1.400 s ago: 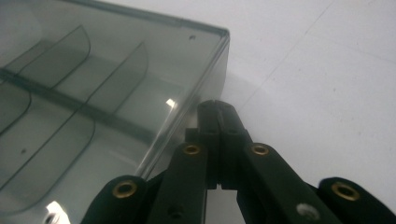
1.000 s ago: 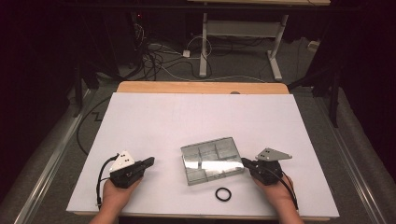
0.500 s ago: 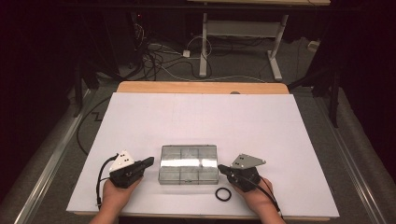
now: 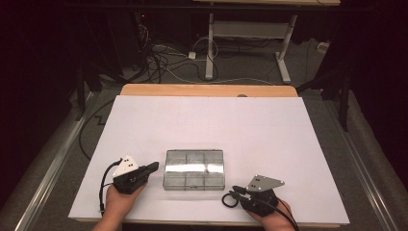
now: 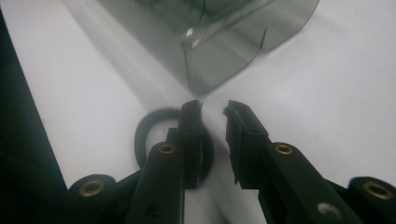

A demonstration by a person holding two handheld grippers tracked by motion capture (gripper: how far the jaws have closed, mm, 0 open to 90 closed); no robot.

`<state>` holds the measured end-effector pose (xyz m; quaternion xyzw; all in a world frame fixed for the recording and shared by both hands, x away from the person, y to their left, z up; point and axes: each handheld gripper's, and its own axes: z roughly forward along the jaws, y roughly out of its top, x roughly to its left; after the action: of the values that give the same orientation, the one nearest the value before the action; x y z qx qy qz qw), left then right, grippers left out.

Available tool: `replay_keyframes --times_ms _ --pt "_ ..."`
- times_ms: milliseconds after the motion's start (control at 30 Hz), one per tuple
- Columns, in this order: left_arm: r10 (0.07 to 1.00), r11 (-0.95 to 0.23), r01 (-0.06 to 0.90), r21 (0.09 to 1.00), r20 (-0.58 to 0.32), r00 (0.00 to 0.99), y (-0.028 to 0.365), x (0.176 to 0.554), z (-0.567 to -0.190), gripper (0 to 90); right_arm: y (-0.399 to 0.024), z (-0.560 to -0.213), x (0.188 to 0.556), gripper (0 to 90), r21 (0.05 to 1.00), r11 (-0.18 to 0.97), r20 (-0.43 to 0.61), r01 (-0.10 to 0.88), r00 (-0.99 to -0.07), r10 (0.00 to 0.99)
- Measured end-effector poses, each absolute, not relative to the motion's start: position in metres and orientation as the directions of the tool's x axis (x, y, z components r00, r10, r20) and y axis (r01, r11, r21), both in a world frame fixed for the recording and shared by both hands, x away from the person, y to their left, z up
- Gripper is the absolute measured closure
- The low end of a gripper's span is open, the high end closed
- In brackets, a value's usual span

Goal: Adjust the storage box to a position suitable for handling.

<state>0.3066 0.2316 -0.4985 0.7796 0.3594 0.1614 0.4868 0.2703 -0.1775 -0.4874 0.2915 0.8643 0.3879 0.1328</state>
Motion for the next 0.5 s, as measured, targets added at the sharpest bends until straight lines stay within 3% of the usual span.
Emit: replay_keyframes --times_ms 100,233,500 --pt "0.718 -0.267 0.404 0.875 -0.099 0.689 0.232 0.307 -0.498 87.7 -0.176 -0.488 0.270 87.8 0.737 0.550 -0.027 0.393 -0.796 0.605" --pt "0.716 -0.263 0.408 0.875 -0.106 0.690 0.232 0.307 -0.499 87.7 -0.180 -0.486 0.271 89.0 0.740 0.551 -0.036 0.387 -0.795 0.606" --pt "0.736 -0.226 0.454 0.862 -0.154 0.660 0.233 0.313 -0.496 87.7 -0.234 -0.476 0.285 88.7 0.772 0.453 -0.070 0.447 -0.647 0.759"
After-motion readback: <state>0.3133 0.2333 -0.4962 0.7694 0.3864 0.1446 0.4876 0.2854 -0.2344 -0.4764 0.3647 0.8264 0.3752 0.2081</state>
